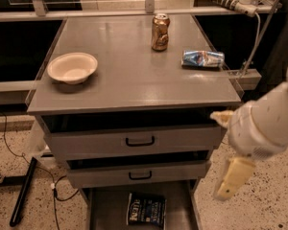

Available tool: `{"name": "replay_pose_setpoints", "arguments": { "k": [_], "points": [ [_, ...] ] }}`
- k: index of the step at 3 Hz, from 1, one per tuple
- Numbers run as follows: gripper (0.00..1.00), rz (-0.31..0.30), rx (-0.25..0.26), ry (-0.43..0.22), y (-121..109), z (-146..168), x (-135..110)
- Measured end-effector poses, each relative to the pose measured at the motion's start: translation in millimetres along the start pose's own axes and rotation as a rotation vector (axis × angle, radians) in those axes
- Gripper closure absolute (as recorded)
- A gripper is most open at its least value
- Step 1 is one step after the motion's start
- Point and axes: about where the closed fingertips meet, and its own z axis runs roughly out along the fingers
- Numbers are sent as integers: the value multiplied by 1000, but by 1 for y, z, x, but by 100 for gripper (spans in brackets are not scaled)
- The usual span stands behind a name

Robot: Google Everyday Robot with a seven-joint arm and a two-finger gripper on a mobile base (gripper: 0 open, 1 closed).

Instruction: Pick blue chip bag from bottom drawer and place on counter

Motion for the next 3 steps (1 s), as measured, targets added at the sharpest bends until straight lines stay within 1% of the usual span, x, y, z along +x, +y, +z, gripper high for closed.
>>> {"name": "replay_pose_setpoints", "arguments": {
  "k": [1, 2, 3],
  "points": [
    [0, 13, -11, -70, 32, 62, 17],
    [0, 59, 7, -96, 39, 116, 36],
    [0, 68, 64, -104, 26, 120, 37]
  ]
}}
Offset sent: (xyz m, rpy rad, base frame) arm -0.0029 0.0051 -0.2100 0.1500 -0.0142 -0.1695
